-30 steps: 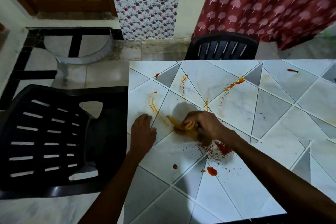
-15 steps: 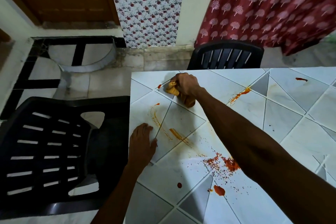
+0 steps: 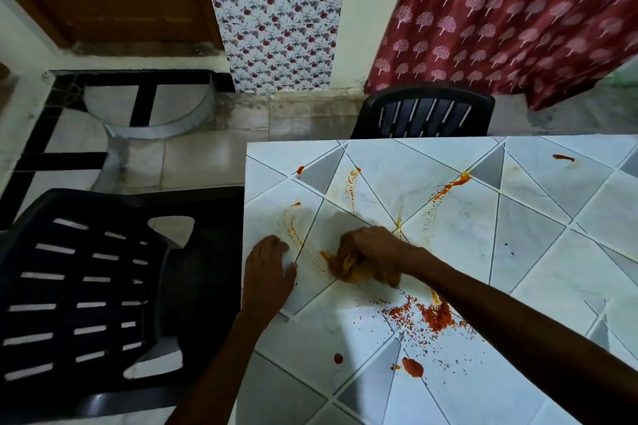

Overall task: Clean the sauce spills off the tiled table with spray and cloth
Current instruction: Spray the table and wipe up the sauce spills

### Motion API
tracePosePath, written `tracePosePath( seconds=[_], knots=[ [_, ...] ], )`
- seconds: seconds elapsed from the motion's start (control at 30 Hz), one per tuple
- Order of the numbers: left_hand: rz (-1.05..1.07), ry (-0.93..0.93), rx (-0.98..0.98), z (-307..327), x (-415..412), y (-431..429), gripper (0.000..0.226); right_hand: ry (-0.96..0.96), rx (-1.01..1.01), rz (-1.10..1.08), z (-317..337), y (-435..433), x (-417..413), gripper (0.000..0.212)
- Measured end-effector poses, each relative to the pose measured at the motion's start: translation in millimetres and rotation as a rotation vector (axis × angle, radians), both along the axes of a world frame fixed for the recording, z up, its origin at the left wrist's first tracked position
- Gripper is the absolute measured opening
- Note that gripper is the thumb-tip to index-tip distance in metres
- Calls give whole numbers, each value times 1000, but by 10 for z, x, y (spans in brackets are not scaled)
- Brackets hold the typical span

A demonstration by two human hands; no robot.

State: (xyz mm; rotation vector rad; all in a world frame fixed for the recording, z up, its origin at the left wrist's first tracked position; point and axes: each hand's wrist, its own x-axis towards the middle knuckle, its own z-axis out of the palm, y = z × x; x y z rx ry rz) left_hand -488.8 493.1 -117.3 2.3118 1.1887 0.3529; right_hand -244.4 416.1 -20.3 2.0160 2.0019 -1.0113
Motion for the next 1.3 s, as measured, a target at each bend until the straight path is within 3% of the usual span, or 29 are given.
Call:
tracePosePath(
  seconds=[0.13, 0.23, 0.4, 0.57, 0.77, 0.97, 1.1, 1.3],
  knots=[
    [-23, -14, -5, 32, 38, 63, 34, 32, 159, -158, 151, 164, 276, 33],
    [-24, -10, -20, 20, 19, 66, 34, -56, 278, -252, 121, 558, 550, 36],
    [-38, 21, -38, -49, -32, 59, 40, -241, 249, -434, -106, 976, 827, 34],
    [-33, -6, -33, -73, -22, 59, 42, -239, 200, -337, -240, 634, 512, 32],
    [-44, 13, -30, -18, -43, -22, 50, -11, 145, -208, -163, -427, -224, 21],
    [-77, 58, -18, -67, -268, -236, 58, 84, 68, -113, -256, -1265, -645, 29],
    [-44, 52, -33, -34, -389, -441, 49, 10, 95, -96, -137, -1274, -613, 25],
    [-1, 6, -28, -30, -620, -761, 36, -67, 197, -161, 216, -603, -563, 39]
  ],
)
